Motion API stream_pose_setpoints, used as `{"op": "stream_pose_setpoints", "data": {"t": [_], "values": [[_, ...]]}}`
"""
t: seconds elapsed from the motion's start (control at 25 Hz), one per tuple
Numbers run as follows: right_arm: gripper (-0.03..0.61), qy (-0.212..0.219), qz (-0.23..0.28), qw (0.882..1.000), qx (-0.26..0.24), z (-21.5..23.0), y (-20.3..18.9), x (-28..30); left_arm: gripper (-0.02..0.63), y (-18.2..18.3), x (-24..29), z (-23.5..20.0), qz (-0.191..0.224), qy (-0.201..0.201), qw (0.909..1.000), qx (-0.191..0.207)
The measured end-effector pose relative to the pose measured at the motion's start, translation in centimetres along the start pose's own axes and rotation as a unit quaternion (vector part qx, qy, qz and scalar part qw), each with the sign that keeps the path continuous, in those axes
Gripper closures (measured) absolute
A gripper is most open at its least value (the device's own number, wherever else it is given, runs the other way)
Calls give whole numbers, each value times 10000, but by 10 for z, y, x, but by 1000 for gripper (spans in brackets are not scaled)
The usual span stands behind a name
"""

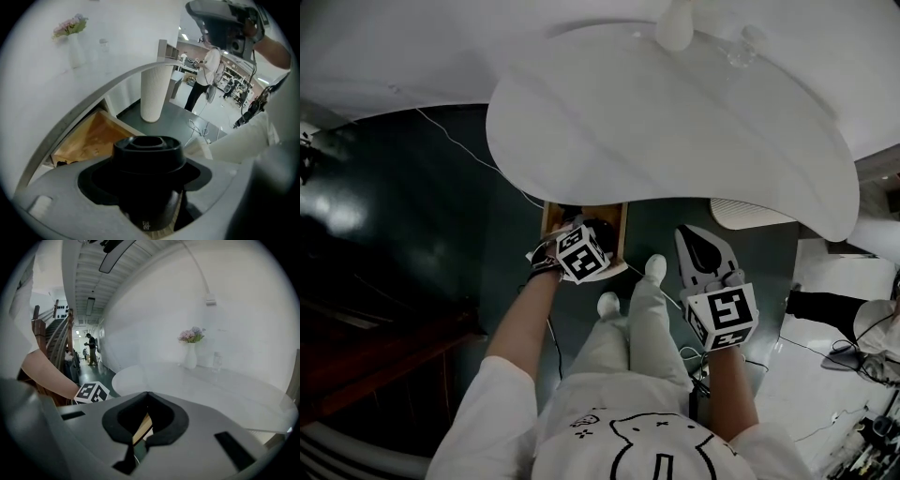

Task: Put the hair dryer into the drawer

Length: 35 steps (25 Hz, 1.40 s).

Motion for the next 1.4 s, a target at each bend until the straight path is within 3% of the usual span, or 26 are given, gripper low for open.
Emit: {"op": "stream_pose_setpoints", "data": {"t": [0.32,0.8,1.12,1.4], "values": [[577,-105,-53,9998,154,8,-14,5,258,-12,35,-2,-562,-123,9969,528],[577,-164,-86,9996,206,17,-33,7,258,-39,83,7,-1266,-249,9873,922],[577,-219,-214,9988,393,22,-56,1,258,-45,103,-1,-1317,-7,9834,1249],[577,-186,-290,9983,464,22,-67,0,258,-39,116,7,-1104,-126,9856,1273]]}}
Point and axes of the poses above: the fingertips, and each gripper's own axes: x forward along the fingers, z to its right, y out of its top, the point moved 1 cm from there along -x, backward along the fingers, and after that the axes turned 14 degrees about y, right-handed, at the moved point
